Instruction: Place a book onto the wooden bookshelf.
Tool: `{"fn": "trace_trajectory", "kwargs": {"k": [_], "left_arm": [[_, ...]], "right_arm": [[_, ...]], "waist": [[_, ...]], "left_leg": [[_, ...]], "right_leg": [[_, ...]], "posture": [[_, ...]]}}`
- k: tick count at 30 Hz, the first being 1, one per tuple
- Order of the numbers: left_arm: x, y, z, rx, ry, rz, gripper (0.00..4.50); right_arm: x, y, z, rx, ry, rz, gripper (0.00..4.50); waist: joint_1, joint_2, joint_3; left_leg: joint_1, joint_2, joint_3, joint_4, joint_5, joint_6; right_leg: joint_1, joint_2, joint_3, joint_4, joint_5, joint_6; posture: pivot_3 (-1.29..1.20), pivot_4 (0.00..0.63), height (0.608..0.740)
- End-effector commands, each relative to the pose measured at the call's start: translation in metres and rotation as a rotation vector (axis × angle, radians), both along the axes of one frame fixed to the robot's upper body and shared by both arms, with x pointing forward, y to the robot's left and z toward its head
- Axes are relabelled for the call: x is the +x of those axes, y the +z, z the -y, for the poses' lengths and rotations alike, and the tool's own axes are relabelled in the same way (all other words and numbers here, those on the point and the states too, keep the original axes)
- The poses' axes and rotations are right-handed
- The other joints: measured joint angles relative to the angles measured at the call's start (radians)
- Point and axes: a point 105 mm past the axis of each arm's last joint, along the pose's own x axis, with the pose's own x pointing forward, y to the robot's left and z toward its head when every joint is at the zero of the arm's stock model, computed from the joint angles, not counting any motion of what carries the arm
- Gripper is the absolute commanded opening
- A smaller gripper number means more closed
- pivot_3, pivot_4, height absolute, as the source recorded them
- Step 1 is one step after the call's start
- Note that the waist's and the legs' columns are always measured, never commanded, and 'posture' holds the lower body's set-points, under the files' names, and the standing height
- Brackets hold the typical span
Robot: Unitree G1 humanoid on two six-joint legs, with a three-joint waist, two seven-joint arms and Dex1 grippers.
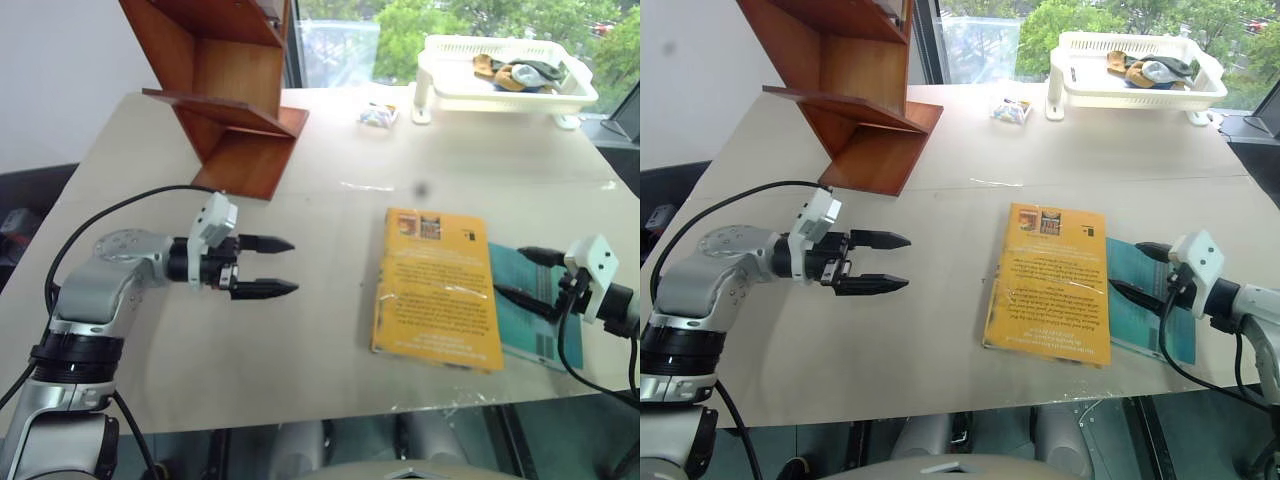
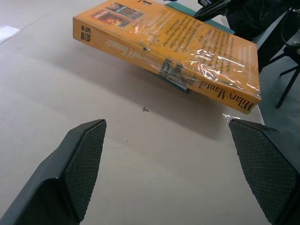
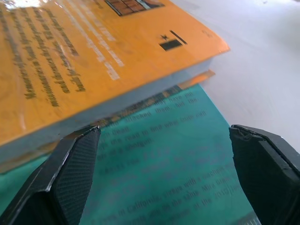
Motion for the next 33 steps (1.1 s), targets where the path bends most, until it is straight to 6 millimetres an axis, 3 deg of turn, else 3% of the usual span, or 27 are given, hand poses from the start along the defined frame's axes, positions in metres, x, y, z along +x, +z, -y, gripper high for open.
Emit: {"fn": "trace_trajectory", "kwargs": {"k": [1,5,8,13,16,19,24,31,32,33], "left_arm": [[0.001,-0.002,0.01,-0.036,0.003,-0.025,4.48],[0.015,-0.011,0.02,-0.087,0.026,-0.101,4.48],[0.02,-0.019,0.033,-0.119,-0.01,-0.193,4.48],[0.039,-0.029,0.063,-0.266,0.01,-0.493,4.48],[0.045,-0.031,0.085,-0.353,0.005,-0.717,4.48],[0.046,-0.034,0.101,-0.342,-0.006,-0.822,4.48],[0.044,-0.03,0.125,-0.375,-0.065,-0.979,4.48],[0.039,-0.033,0.141,-0.352,-0.125,-1.059,4.48],[0.038,-0.034,0.142,-0.346,-0.127,-1.058,4.08],[0.038,-0.035,0.142,-0.341,-0.127,-1.057,4.08]], "right_arm": [[-0.017,0.024,0.025,0.014,-0.028,0.058,4.5],[-0.056,0.034,0.045,0.03,-0.05,-0.002,4.5],[-0.084,0.052,0.048,0.079,-0.044,-0.059,4.5],[-0.113,0.086,0.028,0.261,-0.026,-0.054,4.5],[-0.129,0.093,0.014,0.326,-0.026,-0.048,4.5],[-0.144,0.1,-0.004,0.401,0.009,-0.048,4.5],[-0.161,0.099,-0.016,0.419,0.012,-0.067,4.5],[-0.166,0.095,-0.013,0.399,-0.035,-0.065,4.5],[-0.165,0.094,-0.013,0.398,-0.04,-0.063,4.5],[-0.165,0.094,-0.013,0.399,-0.042,-0.061,4.5]], "waist": [[0.009,0.0,0.0],[0.027,0.0,0.0],[0.021,0.0,0.0],[0.011,-0.002,0.001],[0.022,-0.005,0.001],[0.02,-0.006,0.002],[0.018,-0.007,0.003],[0.016,-0.008,0.003],[0.017,-0.008,0.003],[0.017,-0.008,0.003]], "left_leg": [[0.0,0.0,0.0,0.0,0.0,0.0],[-0.001,0.0,0.001,0.0,0.0,0.0],[0.0,0.0,-0.001,0.001,0.0,0.0],[0.001,0.0,-0.007,0.002,0.0,0.0],[-0.001,0.0,-0.01,0.002,0.0,0.0],[-0.003,0.0,-0.011,0.002,0.0,0.001],[-0.003,0.0,-0.011,0.001,0.0,0.001],[-0.003,0.0,-0.012,0.001,0.0,0.001],[-0.003,0.0,-0.012,0.001,0.0,0.001],[-0.004,0.0,-0.012,0.001,0.0,0.001]], "right_leg": [[0.0,0.0,0.0,0.0,0.0,0.0],[0.0,0.0,-0.001,-0.001,0.0,0.0],[0.001,0.001,-0.002,0.0,0.0,0.0],[0.003,0.001,-0.001,0.0,0.0,0.0],[0.003,0.002,-0.004,0.0,0.0,0.0],[0.002,0.001,-0.004,-0.001,0.0,0.0],[0.002,0.001,-0.004,-0.003,0.0,0.0],[0.002,0.001,-0.004,-0.003,0.0,-0.001],[0.002,0.001,-0.004,-0.004,0.0,-0.001],[0.002,0.001,-0.004,-0.004,0.0,-0.001]], "posture": [[0.0,0.15,0.74],[0.0,0.15,0.74],[0.0,0.15,0.74],[0.0,0.15,0.74],[0.0,0.15,0.74],[0.0,0.15,0.74],[0.0,0.15,0.74],[0.0,0.15,0.74],[0.0,0.15,0.74],[0.0,0.15,0.74]]}}
